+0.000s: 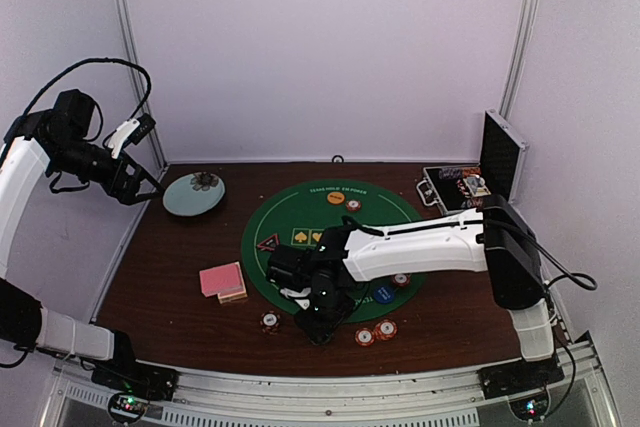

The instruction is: Distribute texas hold em gaming equipment

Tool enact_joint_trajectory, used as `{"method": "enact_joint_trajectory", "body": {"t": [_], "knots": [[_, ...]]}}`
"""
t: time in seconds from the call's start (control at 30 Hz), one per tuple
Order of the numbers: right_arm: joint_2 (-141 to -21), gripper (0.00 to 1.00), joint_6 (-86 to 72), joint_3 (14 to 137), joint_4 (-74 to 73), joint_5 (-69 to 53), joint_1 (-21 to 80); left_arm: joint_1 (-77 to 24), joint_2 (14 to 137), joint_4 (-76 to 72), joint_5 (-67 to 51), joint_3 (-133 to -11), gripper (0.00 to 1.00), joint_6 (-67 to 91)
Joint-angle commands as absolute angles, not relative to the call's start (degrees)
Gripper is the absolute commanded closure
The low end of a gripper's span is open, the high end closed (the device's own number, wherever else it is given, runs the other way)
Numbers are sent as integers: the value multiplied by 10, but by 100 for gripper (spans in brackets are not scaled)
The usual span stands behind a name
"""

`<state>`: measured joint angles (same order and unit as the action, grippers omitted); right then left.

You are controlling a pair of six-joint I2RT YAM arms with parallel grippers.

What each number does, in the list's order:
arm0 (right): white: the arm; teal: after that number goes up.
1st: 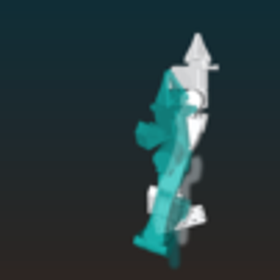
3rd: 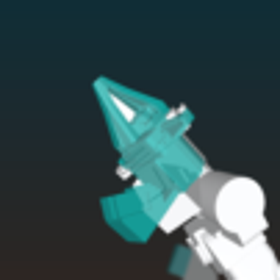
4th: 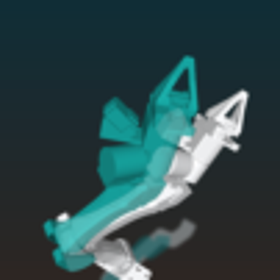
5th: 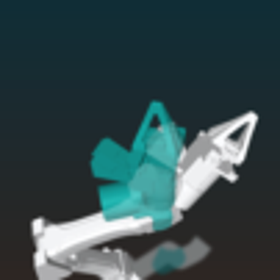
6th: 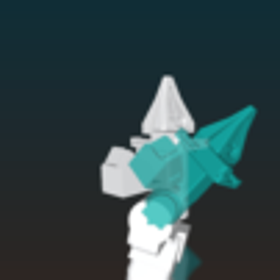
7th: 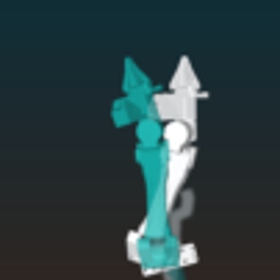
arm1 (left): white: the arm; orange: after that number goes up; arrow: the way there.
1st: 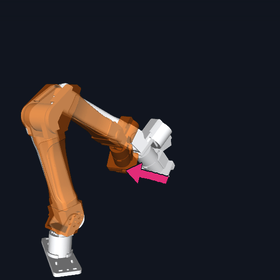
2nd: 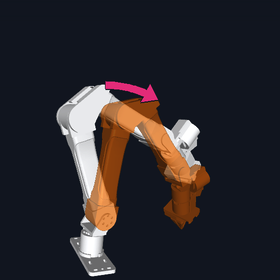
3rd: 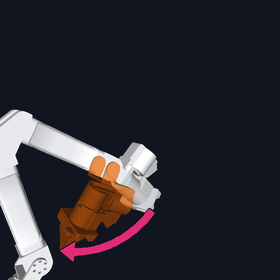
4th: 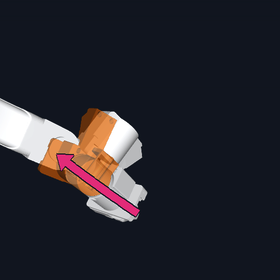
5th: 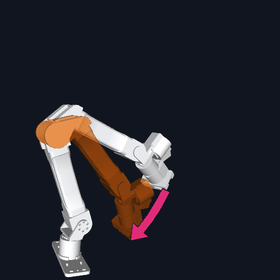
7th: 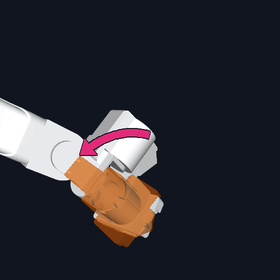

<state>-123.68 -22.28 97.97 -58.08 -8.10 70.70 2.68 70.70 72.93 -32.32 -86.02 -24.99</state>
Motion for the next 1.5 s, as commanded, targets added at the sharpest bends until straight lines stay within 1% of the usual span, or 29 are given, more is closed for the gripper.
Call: {"method": "enact_joint_trajectory", "body": {"t": [0.0,0.33,0.53,0.87,0.97,1.13,1.33,1.47], "knots": [[-1234,53,-220,982,-585,-64,711,28,699,714,-323,-871,2,-254],[-1221,52,-218,993,-598,-61,712,28,697,714,-323,-867,2,-255],[-1218,55,-219,994,-598,-60,712,28,696,714,-324,-866,2,-255],[-1211,55,-217,1021,-614,-49,712,28,696,714,-322,-866,3,-255],[-1206,57,-220,1028,-615,-49,711,28,696,714,-321,-866,2,-255],[-1199,58,-222,1045,-626,-47,708,28,696,714,-322,-867,2,-254],[-1180,58,-213,1058,-640,-42,681,28,695,715,-319,-866,3,-254],[-1163,58,-196,1060,-647,-18,618,28,694,715,-317,-866,2,-255]]}}
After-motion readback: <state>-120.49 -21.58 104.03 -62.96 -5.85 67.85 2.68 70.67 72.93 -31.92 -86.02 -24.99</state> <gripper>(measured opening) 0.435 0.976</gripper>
